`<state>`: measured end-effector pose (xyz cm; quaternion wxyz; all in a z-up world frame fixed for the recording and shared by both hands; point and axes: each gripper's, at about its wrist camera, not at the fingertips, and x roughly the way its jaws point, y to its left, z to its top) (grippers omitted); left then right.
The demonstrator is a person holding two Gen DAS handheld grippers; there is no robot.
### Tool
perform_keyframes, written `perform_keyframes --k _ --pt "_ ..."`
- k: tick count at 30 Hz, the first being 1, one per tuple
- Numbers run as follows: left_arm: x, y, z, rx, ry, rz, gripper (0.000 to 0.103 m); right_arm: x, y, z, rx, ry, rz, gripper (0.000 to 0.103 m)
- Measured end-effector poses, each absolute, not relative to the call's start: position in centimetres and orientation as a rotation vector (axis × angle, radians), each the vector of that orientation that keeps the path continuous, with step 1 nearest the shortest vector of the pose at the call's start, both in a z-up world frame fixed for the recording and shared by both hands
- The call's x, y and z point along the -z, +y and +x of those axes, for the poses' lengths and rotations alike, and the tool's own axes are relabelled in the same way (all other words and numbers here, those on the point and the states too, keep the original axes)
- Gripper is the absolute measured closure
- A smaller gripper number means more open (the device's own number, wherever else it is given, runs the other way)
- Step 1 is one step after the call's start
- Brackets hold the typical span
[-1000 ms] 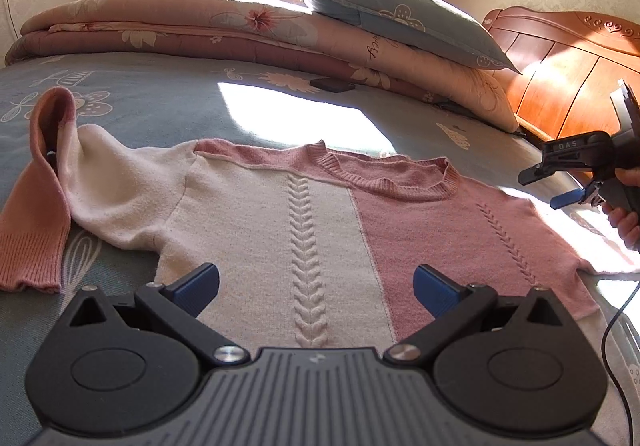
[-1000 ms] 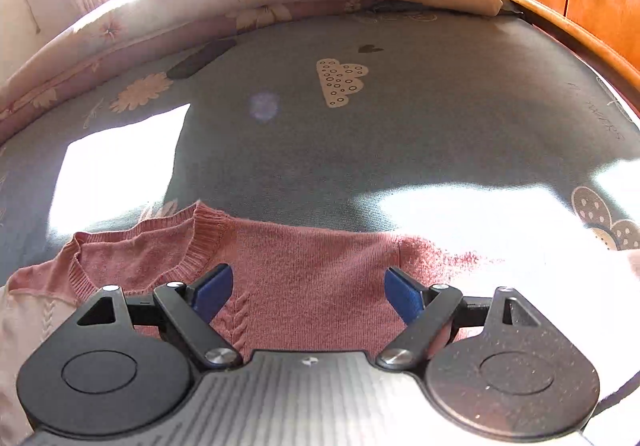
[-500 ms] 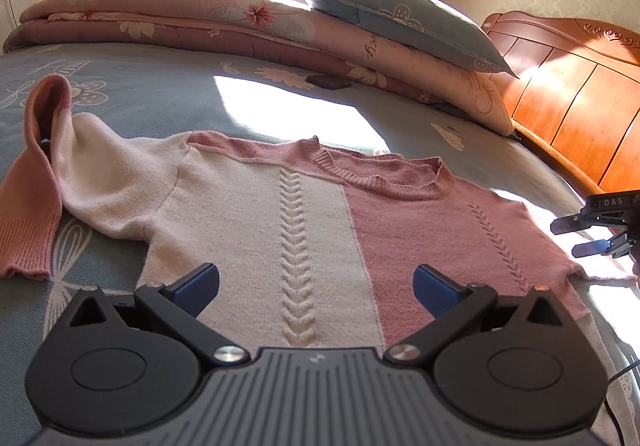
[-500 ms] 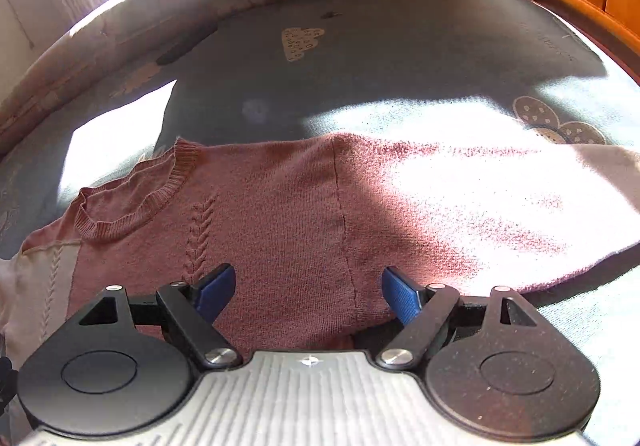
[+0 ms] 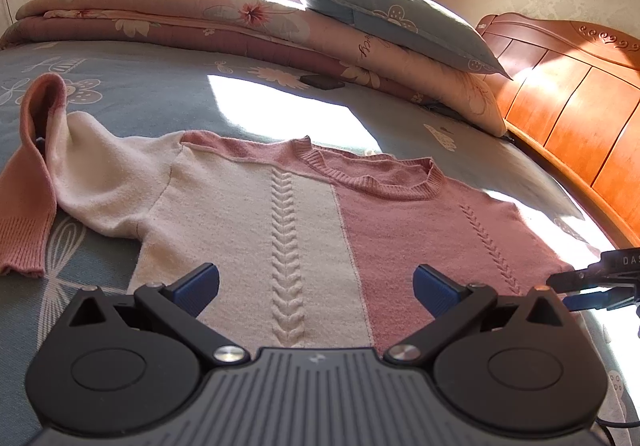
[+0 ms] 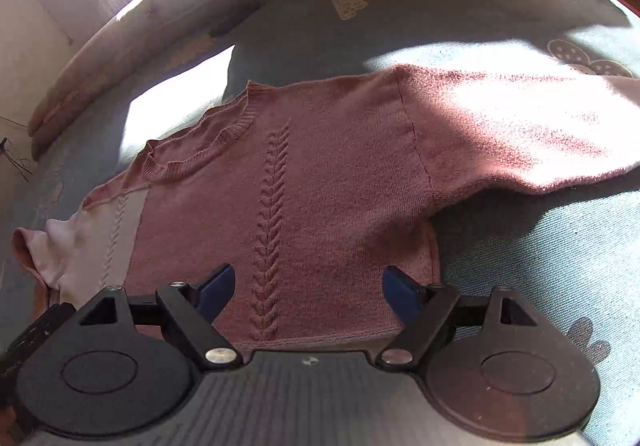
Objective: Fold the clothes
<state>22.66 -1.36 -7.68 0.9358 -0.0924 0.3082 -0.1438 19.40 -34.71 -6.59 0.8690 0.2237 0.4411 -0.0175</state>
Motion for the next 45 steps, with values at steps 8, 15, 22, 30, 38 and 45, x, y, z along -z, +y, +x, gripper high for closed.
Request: perform_keyframes --k 8,15,22,30,38,45 --pt "7.7 -1.7 22.3 0.302 0.626 -0.174 0.001 7.0 -33.4 13.4 0.055 0.921 0.397 0.018" --pt "8.0 -1.7 22.6 0.291 0.635 -0.173 0.001 3.7 -37.9 16.5 0.089 0.738 0.382 0.018" --pt "8.6 -1.8 23.1 0.291 0.662 -0.171 0.001 7.2 -42.6 22.2 0.122 0.713 0.499 0.018" --pt "8.8 -2.1 23.0 0.291 0.657 -0.159 0.001 7.1 -44.0 19.5 0.149 0.689 0.500 0.018" --pt "9.4 -2.5 23.3 0.291 0.681 -0.143 0.001 8.1 -45.9 20.6 0.213 0.696 0.497 0.017" --pt "9.3 -2.4 23.2 0.291 0.675 -0.146 0.001 6.7 -45.8 20.9 0.274 0.700 0.445 0.018"
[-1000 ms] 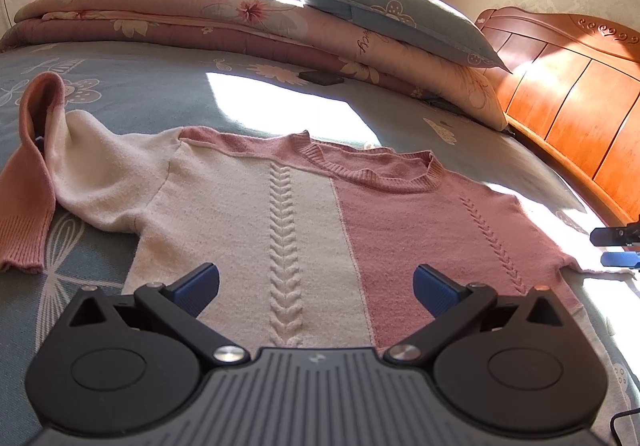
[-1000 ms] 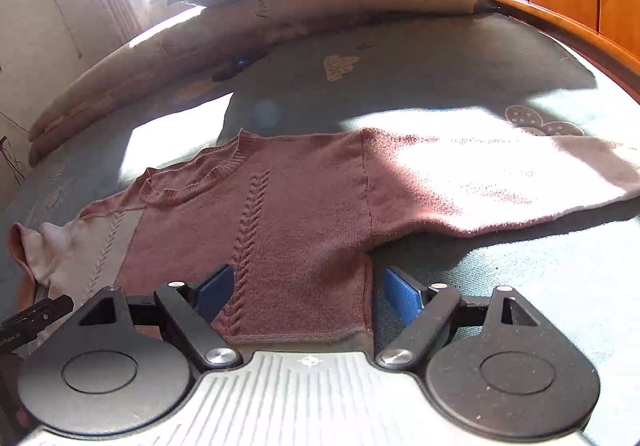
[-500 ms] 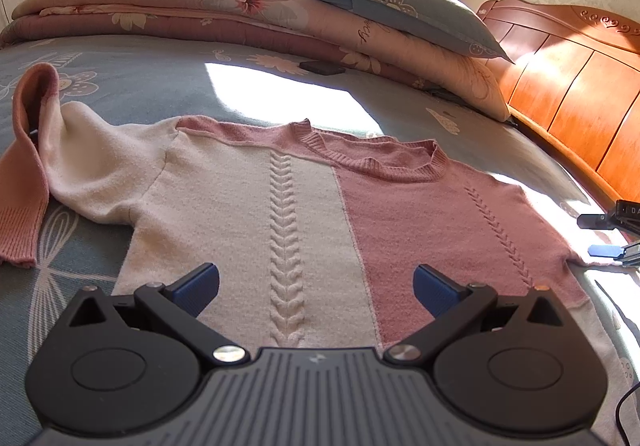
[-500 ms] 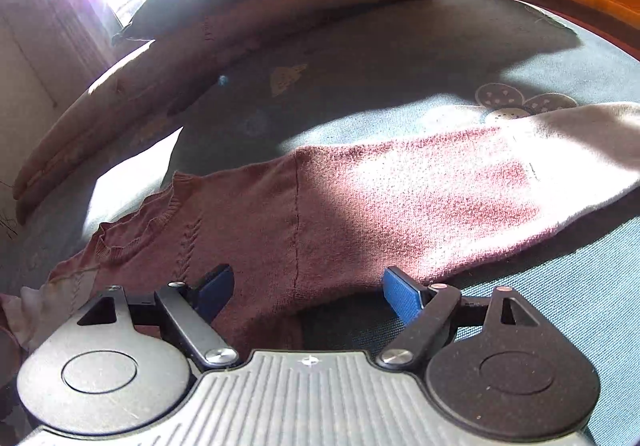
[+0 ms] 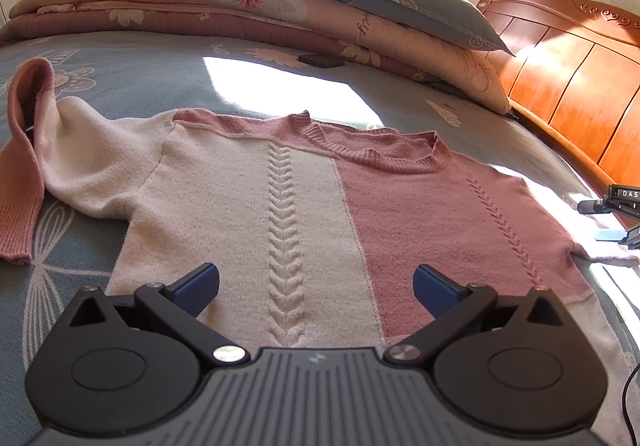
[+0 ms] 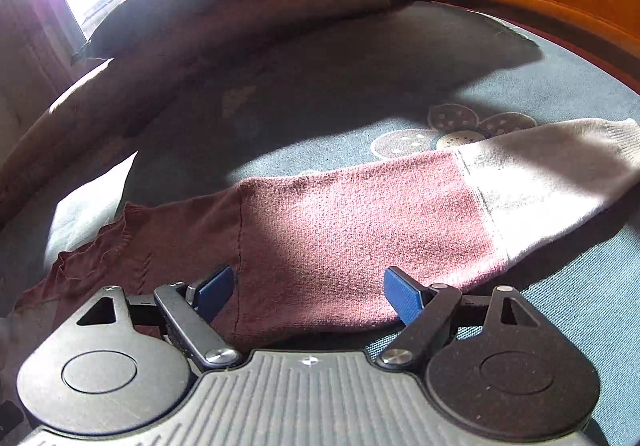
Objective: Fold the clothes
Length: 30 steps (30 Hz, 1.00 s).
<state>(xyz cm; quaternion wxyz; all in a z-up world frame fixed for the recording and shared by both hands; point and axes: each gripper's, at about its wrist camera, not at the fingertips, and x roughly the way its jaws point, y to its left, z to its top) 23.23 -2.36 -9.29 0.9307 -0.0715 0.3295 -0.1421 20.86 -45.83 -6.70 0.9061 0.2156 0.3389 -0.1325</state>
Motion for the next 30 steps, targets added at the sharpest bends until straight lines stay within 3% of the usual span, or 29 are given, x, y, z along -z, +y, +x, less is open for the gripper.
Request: perform_keyframes --k 6,15,24,30 --pt "9.5 -2.4 23.4 0.291 0.687 -0.138 0.001 4.8 -44.1 27.7 0.317 0.741 0.213 0.017" --pt "9.6 -2.7 23.3 0.295 0.688 -0.106 0.001 9.3 -43.6 34.2 0.353 0.848 0.115 0.015" --pt "9.2 -2.6 23.0 0.305 0.675 -0.112 0.001 3.5 -47.6 28.2 0.273 0.768 0.192 0.014" --pt "9.7 -3.0 23.1 0.300 0.681 -0.093 0.001 6.0 -51.8 25.3 0.268 0.830 0.274 0.013"
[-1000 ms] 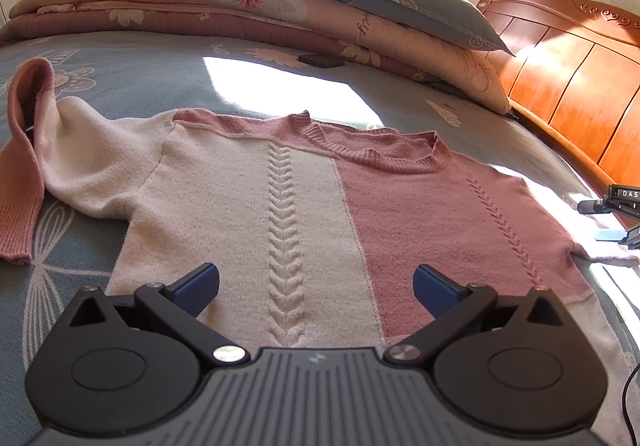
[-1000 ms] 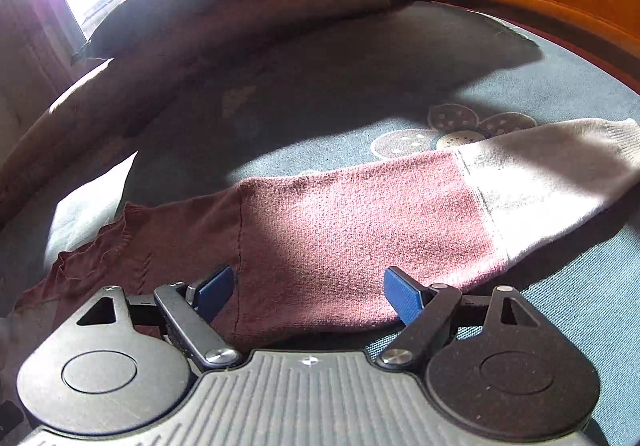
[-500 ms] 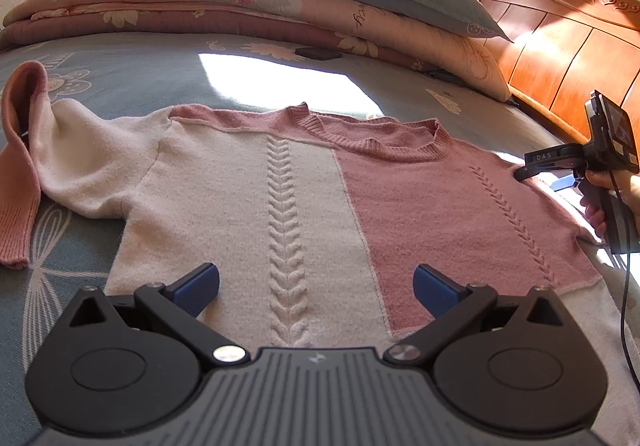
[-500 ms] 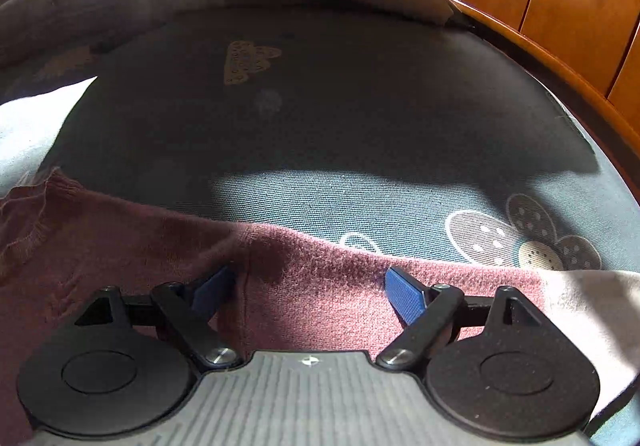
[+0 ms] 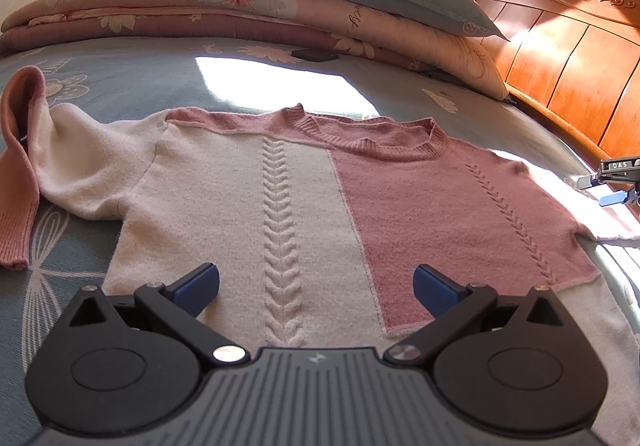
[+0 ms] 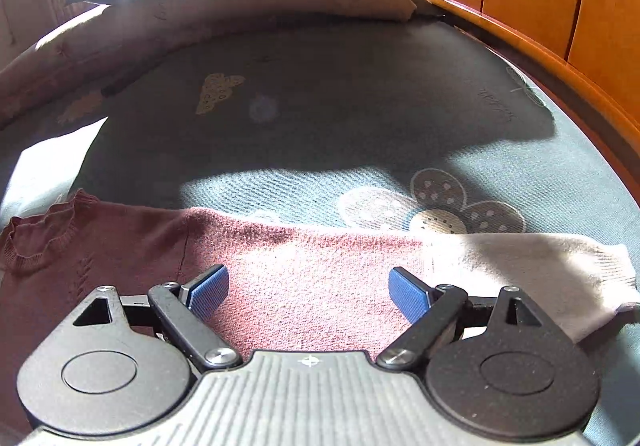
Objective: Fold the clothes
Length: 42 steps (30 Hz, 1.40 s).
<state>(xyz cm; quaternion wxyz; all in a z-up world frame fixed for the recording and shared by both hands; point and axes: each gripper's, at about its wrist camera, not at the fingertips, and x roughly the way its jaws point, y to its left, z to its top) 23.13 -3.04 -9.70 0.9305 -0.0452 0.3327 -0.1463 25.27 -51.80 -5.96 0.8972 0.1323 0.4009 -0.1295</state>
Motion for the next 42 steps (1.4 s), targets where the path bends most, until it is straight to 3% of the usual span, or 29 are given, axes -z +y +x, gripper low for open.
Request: perform_keyframes --k 5,10,15,27,34,42 --pt "9.9 -3.5 23.1 0.301 0.681 -0.060 0.001 9.3 -53.9 24.9 0.349 0.821 0.309 0.013" --pt "9.9 -3.8 22.8 0.317 0.679 -0.051 0.001 8.5 -54.6 23.1 0.360 0.733 0.413 0.013" --pt "9.9 -3.9 22.6 0.322 0.679 -0.043 0.001 8.9 -53.3 20.8 0.276 0.760 0.412 0.013" --pt "9.3 -3.5 22.5 0.325 0.664 -0.074 0.001 4.3 -55.0 17.8 0.389 0.679 0.436 0.013" --pt "9.7 -3.6 22.9 0.319 0.683 -0.072 0.001 8.6 -56.4 19.3 0.463 0.742 0.456 0.012" --pt "9.2 -3.4 22.7 0.299 0.676 -0.069 0.001 2.6 -56.3 15.9 0.640 0.772 0.393 0.012"
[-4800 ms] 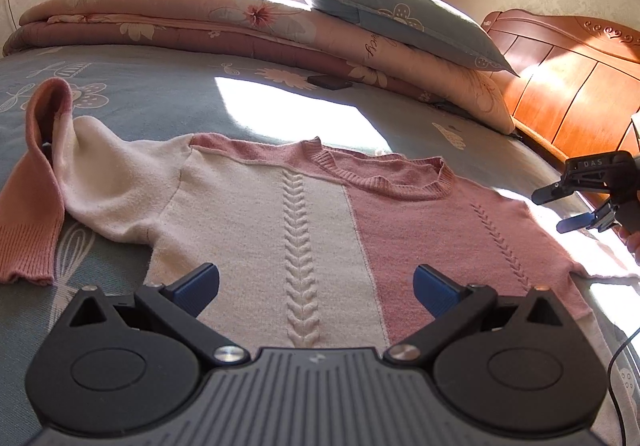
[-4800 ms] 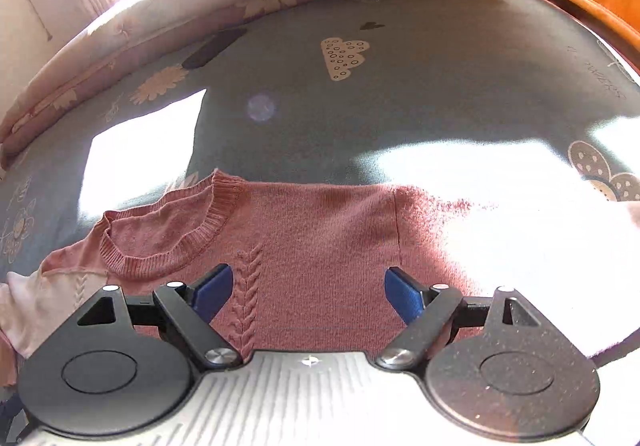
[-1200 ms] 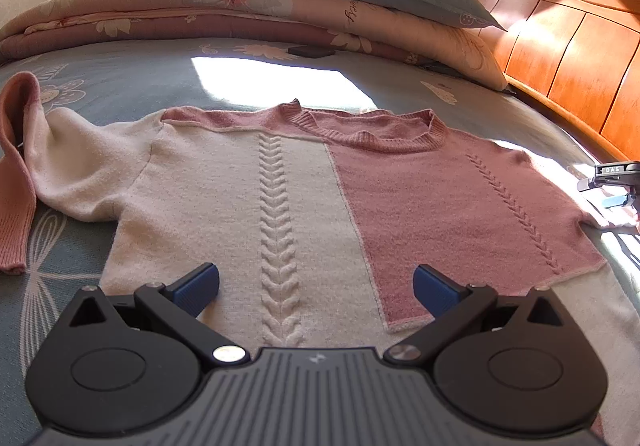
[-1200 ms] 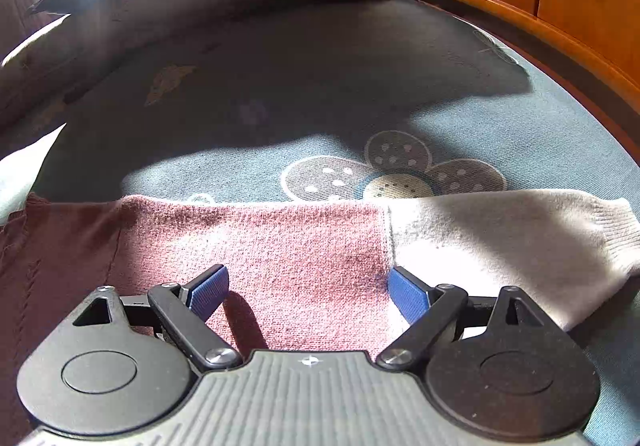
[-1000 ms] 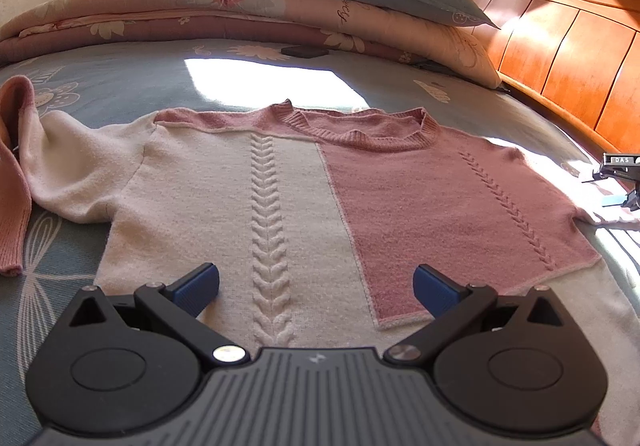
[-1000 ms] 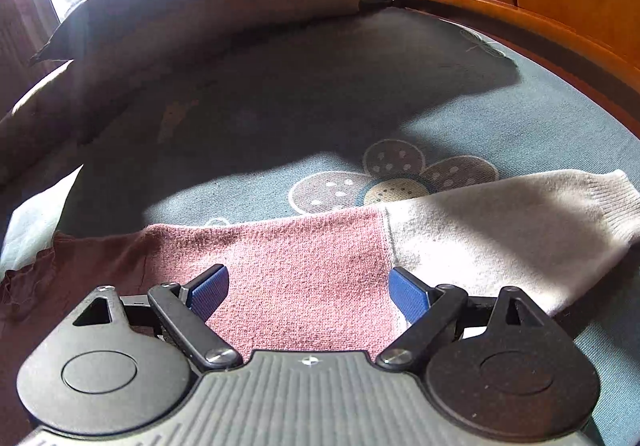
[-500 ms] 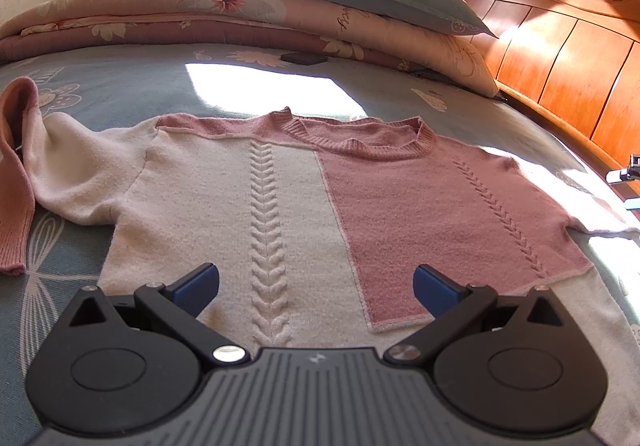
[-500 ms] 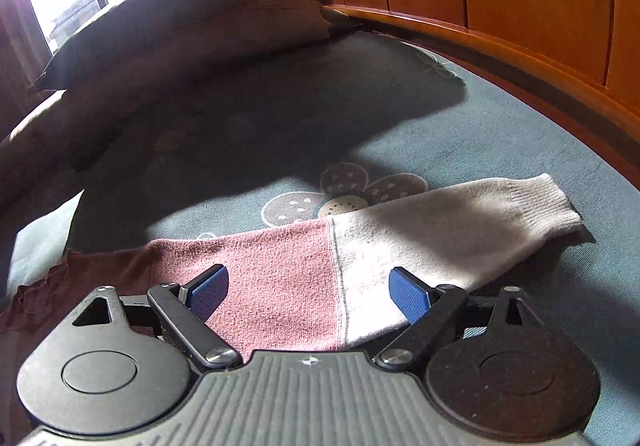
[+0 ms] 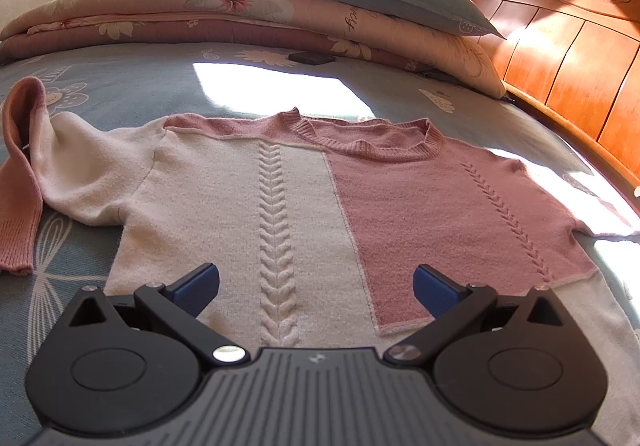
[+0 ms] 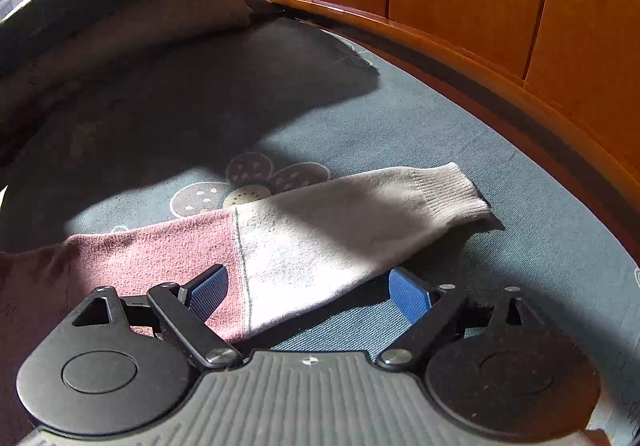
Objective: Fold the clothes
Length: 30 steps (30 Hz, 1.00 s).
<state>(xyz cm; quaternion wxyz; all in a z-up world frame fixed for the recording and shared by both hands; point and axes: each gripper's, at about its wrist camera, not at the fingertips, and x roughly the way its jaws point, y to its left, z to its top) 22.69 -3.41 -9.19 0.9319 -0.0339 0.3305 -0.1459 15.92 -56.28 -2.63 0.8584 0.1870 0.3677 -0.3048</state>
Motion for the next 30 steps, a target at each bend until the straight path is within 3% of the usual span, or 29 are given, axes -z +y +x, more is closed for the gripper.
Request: perform_keyframes --k 9,15,20,30 --pt "8.8 -2.5 22.8 0.265 0.706 -0.087 0.001 -9.4 -47.8 11.1 0.503 0.652 0.343 0.001" --pt "7.9 -2.1 22.3 0.264 0.680 -0.089 0.001 -12.3 -38.9 10.3 0.205 0.672 0.353 0.000" --pt "7.6 -1.5 22.1 0.265 0.680 -0.105 0.001 -8.2 -33.1 12.0 0.052 0.780 0.371 0.000" --pt "7.3 -1.0 22.1 0.260 0.672 -0.124 0.001 7.2 -31.7 13.4 0.062 0.999 0.503 0.000"
